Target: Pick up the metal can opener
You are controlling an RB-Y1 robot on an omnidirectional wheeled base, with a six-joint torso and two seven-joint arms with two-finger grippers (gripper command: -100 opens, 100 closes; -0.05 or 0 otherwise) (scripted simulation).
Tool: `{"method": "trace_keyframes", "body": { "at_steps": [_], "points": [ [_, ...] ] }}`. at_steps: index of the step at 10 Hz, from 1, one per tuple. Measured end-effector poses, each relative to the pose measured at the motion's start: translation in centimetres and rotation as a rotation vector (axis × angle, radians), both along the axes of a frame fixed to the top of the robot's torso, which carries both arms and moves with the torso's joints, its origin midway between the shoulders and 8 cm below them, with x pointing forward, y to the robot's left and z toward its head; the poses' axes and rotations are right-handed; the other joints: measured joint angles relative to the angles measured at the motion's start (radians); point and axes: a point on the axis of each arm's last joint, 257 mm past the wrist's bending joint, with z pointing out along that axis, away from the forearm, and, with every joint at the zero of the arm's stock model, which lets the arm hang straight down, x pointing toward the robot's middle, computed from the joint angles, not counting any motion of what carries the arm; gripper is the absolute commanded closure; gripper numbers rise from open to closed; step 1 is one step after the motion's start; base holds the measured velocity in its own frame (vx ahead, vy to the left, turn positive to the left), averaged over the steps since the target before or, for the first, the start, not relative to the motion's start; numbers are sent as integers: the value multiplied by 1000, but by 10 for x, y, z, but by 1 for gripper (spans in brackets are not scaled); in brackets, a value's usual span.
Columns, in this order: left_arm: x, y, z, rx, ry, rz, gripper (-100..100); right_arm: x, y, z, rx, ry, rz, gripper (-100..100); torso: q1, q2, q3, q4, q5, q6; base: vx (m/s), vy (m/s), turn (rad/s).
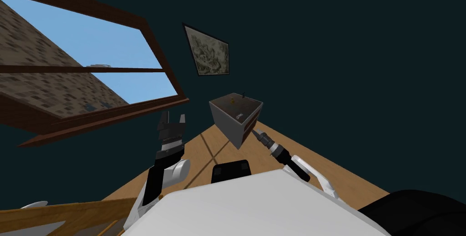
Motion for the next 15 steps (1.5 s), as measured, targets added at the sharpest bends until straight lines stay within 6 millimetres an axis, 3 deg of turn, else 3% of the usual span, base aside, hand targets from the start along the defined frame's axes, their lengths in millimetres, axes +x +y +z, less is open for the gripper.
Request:
{"method": "trace_keyframes", "body": {
  "at_steps": [2, 8, 15],
  "points": [
    [0, 0, 0, 0, 0, 0, 0, -8, -2, -20, -102, 25, 25, -100, 0, 0, 0, 0, 0, 0, 0, -9, 190],
    [0, 0, 0, 0, 0, 0, 0, -33, -37, -82, -426, 94, 117, -100, 0, 0, 0, 0, 0, 1, -2, -8, 219],
    [0, 0, 0, 0, 0, 0, 0, -65, -113, -140, -835, 163, 251, -100, 0, -1, 0, 0, 0, 0, -1, -5, 214]
  ]
}}
